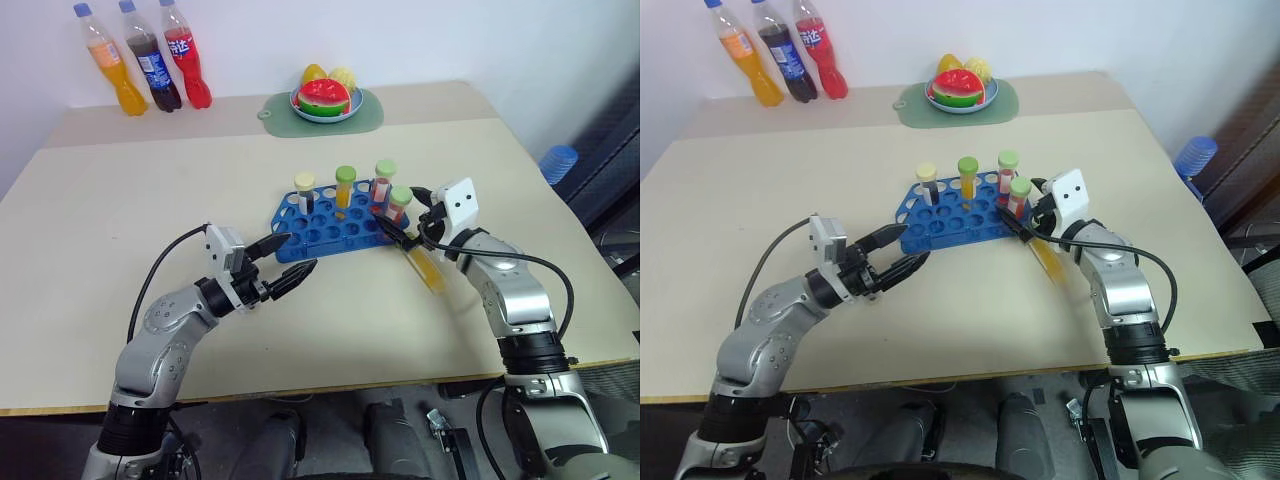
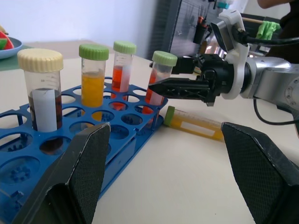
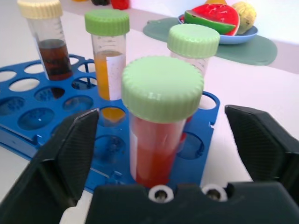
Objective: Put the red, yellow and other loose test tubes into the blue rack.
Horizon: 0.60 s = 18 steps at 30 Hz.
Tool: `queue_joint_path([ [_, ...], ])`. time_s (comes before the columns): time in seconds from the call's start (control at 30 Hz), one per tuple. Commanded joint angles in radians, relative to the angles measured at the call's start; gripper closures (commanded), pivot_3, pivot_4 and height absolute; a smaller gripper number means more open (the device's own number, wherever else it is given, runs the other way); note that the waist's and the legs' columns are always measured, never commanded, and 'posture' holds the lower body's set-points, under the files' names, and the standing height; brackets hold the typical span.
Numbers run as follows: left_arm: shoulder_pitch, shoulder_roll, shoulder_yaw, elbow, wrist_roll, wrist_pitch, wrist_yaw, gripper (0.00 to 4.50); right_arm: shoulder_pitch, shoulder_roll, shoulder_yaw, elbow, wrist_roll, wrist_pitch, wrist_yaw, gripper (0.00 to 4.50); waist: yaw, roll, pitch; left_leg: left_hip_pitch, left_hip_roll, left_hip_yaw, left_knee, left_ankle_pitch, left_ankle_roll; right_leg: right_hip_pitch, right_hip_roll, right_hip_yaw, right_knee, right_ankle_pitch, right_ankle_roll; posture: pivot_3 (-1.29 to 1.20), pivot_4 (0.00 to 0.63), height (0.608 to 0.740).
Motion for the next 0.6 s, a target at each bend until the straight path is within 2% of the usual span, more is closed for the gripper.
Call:
queue_joint_path([
  [0.03,-0.003,-0.005,0.000,-0.023,-0.010,-0.006,0.000,0.57,0.023,-0.069,-0.025,-0.132,0.044,0.116,0.048,0.03,0.003,0.000,0.000,0.000,0.000,0.000,0.000,0.000,0.000,0.000,0.000,0.000,0.000,0.000,0.000,0.00,0.150,0.740],
  [0.23,0.007,-0.006,-0.002,-0.024,-0.004,-0.012,-0.002,0.57,0.123,-0.260,-0.097,-0.402,0.192,0.517,0.108,0.03,0.008,0.000,0.000,-0.001,0.000,0.000,0.000,-0.001,0.002,0.000,0.000,0.000,-0.001,0.000,0.000,0.00,0.150,0.740],
  [0.33,0.007,0.005,-0.008,-0.021,0.000,-0.013,-0.021,0.57,0.095,-0.315,-0.138,-0.467,0.232,0.665,0.077,0.03,0.002,0.000,0.000,0.000,0.000,0.000,0.000,-0.001,0.002,0.000,0.000,0.000,0.000,0.000,0.000,0.00,0.150,0.740],
  [0.47,0.005,0.036,-0.024,-0.011,0.008,-0.021,-0.074,0.57,-0.065,-0.347,-0.153,-0.405,0.336,0.967,0.083,0.03,0.000,0.000,0.000,0.000,0.000,0.001,0.000,-0.001,0.002,0.000,0.000,0.000,0.000,0.000,0.000,0.00,0.150,0.740],
  [0.6,0.005,0.114,-0.036,-0.007,0.004,-0.034,-0.190,0.57,-0.206,-0.320,-0.106,-0.248,0.332,1.115,0.049,0.03,0.004,-0.002,0.001,-0.001,0.000,0.001,0.000,-0.002,0.003,0.001,-0.001,-0.001,-0.001,0.000,0.000,0.00,0.150,0.740],
])
